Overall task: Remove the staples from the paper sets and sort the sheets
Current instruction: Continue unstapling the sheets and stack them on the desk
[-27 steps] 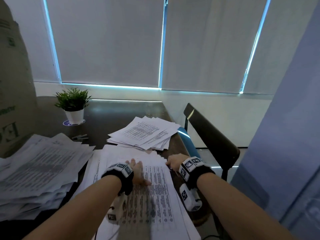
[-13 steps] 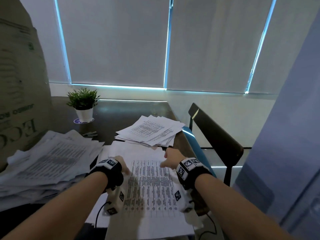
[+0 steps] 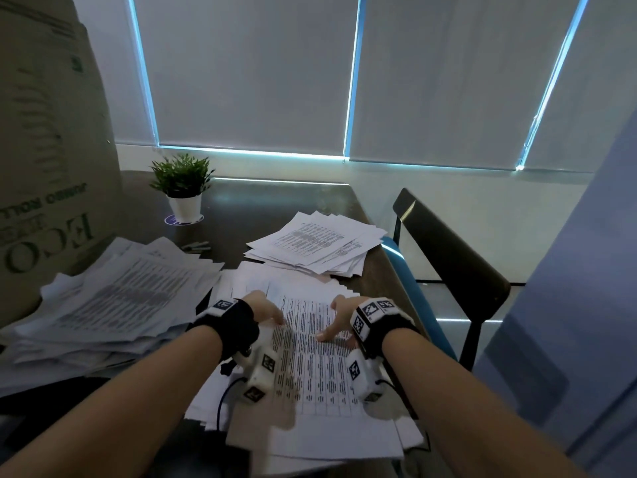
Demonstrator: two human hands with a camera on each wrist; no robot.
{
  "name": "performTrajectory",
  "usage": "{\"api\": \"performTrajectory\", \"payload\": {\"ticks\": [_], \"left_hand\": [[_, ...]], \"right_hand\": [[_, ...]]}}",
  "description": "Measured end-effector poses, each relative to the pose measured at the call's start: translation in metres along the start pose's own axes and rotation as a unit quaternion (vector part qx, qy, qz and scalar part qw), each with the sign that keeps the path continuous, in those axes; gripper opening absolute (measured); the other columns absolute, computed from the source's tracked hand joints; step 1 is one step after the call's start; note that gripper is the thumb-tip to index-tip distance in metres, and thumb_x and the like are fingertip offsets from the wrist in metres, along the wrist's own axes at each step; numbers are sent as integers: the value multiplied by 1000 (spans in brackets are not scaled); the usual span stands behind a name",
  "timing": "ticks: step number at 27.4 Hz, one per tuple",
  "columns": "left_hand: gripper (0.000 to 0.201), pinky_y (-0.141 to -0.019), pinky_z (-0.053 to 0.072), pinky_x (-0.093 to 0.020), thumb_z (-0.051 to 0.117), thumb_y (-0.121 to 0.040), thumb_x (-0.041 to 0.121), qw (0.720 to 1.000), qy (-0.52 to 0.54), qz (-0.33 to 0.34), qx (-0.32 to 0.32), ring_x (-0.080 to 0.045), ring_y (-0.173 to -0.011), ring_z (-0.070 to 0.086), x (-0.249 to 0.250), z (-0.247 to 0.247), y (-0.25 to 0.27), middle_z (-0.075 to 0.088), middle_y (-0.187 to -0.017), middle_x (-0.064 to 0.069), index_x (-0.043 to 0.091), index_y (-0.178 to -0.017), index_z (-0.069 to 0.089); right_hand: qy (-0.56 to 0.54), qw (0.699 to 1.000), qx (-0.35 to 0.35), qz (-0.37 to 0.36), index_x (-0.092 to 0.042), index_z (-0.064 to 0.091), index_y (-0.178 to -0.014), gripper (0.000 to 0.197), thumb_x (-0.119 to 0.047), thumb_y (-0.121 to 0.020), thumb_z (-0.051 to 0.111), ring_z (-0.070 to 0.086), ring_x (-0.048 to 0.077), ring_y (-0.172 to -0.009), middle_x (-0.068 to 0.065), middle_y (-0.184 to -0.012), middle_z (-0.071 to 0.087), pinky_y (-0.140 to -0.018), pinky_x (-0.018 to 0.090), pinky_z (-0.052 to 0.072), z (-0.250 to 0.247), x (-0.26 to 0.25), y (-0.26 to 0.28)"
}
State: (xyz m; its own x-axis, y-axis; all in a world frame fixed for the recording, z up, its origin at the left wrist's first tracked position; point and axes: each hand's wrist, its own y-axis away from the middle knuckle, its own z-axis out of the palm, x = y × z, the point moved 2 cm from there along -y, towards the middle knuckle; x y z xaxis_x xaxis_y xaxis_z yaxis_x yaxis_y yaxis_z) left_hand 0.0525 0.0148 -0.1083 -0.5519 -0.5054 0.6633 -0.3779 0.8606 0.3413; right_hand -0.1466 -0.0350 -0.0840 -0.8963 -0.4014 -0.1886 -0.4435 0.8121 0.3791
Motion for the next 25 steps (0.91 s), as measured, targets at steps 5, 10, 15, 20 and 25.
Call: {"api": "performTrajectory", "payload": {"ticks": [5,10,15,20,25], "left_hand": [[57,-87,55,-44,89,-61,15,988,148,34,-15,-30,-94,67,-11,-2,5,70,-103,-14,2,-109,62],[39,-77,54,-32,78,-76,13,944,305,113,48,-24,-90,66,-7,-28,13,70,-97,-9,1,-109,63],[47,-99,40,-34,77,-75,28,910,378,160,61,-20,-106,59,-8,-34,9,66,-112,-3,7,-115,61],[43,-99,45,-39,47,-99,35,930,320,131,125,-28,-110,59,-8,-22,-14,63,-118,-12,3,-125,57],[43,-95,45,-39,37,-102,26,954,223,76,183,-38,-110,56,-24,-28,-50,61,-118,-26,-7,-115,61]], "right_hand": [[-94,995,-22,-13,-5,35,-148,90,-48,-81,76,60,32,-117,17,-142,51,-101,45,49,-1,4,0],[-260,955,142,-13,-9,43,-140,76,-46,-82,74,51,25,-127,3,-136,51,-97,32,45,-18,34,-2],[-392,909,127,-59,-16,57,-119,43,-26,-82,78,64,14,-104,-2,-118,67,-77,29,55,-9,35,-9],[-286,920,264,-43,-10,65,-107,22,-16,-88,72,66,18,-97,2,-107,69,-82,30,56,-10,22,-29],[-270,890,366,13,-8,60,-77,21,-16,-97,58,62,20,-80,1,-79,61,-72,32,52,-30,33,-40]]}}
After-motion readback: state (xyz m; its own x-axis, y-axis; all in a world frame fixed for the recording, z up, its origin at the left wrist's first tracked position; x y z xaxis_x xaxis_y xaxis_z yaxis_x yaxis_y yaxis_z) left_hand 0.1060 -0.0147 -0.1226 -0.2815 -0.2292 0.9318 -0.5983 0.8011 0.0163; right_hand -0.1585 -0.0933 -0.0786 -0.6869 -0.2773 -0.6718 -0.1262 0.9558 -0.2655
